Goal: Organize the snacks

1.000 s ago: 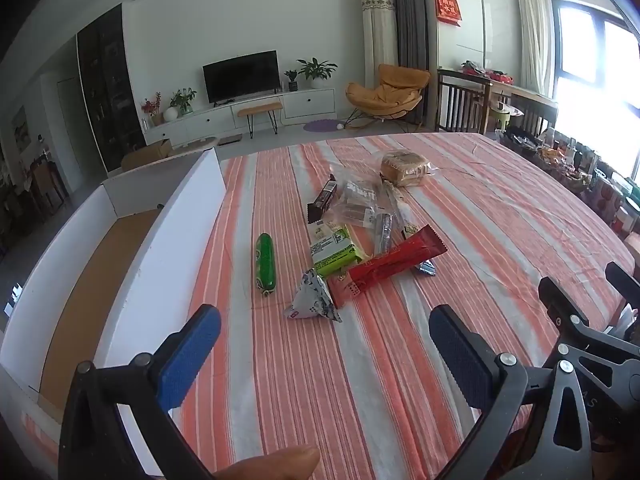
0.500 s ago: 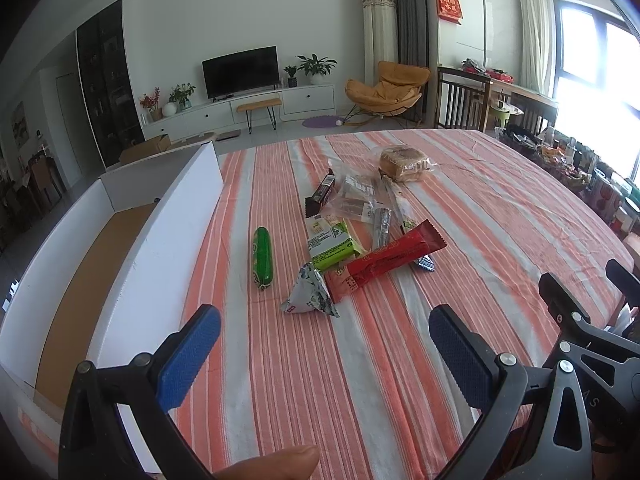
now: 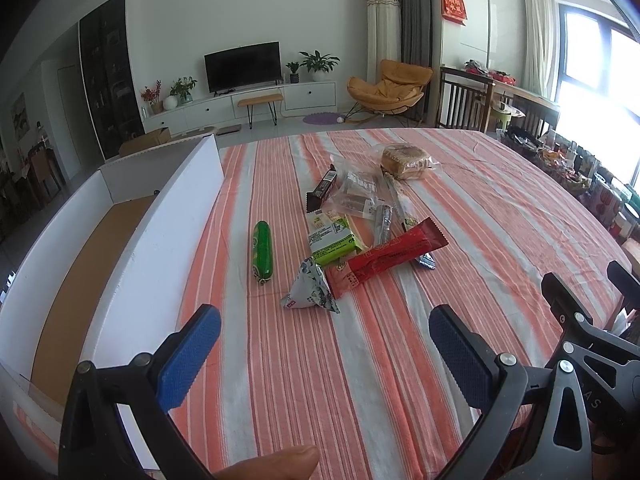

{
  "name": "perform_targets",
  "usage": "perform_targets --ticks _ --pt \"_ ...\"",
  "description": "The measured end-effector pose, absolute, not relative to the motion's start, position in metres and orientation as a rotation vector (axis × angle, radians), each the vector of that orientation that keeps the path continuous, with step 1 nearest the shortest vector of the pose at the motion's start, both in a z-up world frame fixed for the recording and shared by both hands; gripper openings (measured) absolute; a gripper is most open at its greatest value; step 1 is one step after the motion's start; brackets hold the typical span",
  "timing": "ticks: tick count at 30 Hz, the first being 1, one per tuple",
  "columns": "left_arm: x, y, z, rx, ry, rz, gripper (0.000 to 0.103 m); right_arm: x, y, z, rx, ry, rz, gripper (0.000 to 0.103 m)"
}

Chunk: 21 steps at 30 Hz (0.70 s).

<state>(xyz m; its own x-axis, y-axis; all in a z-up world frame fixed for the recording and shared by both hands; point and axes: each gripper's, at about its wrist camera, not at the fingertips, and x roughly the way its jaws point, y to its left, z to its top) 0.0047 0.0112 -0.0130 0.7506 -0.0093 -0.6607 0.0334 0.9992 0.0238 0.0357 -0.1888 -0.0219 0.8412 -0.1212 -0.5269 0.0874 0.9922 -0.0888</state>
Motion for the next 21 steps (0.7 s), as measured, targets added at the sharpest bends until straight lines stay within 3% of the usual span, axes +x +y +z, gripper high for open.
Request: perform_targets --ticks 21 --pt "0.0043 0.0089 -0.0133 0.025 0.726 -0.029 0.103 0.0354 -0.1881 -0.0219 -0.065 0.558 -0.111 0.098"
